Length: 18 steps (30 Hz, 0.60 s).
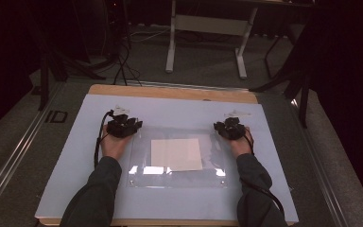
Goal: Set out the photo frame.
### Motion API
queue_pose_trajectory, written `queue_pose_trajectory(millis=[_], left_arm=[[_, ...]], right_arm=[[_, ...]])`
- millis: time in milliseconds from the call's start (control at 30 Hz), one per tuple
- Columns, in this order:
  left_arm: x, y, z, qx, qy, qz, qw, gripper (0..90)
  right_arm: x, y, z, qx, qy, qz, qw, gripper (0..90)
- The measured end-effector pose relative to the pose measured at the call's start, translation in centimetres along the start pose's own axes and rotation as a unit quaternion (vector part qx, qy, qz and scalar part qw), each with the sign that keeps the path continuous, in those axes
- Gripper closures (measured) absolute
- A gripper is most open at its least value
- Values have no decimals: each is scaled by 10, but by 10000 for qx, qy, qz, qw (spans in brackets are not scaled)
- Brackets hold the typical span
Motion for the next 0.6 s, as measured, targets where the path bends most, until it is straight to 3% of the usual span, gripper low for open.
queue_pose_trajectory(millis=[133, 300, 433, 600], left_arm=[[0, 1, 2, -43, 97, 76, 9999, 556], [-1, 0, 3, -191, 243, 164, 9994, 583], [-2, 2, 3, -153, 262, 50, 9995, 617], [0, 4, 3, -92, 124, -73, 9999, 692]], right_arm=[[-1, -1, 7, -113, -63, 19, 9999, 761], [-2, -2, 10, -207, -126, -44, 9997, 795], [0, -1, 9, -285, -145, -28, 9995, 830], [0, -4, 8, -405, -160, -130, 9990, 829]])
Point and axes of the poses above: each handheld gripper's, and its own axes: z roughly backward along the jaws, y roughly out of its underside, x roughly to its left, the point moved 10 cm from there along -z, roughly forward along the jaws, and after that the axes turned 1 degree about -x, right-handed, at the moved point
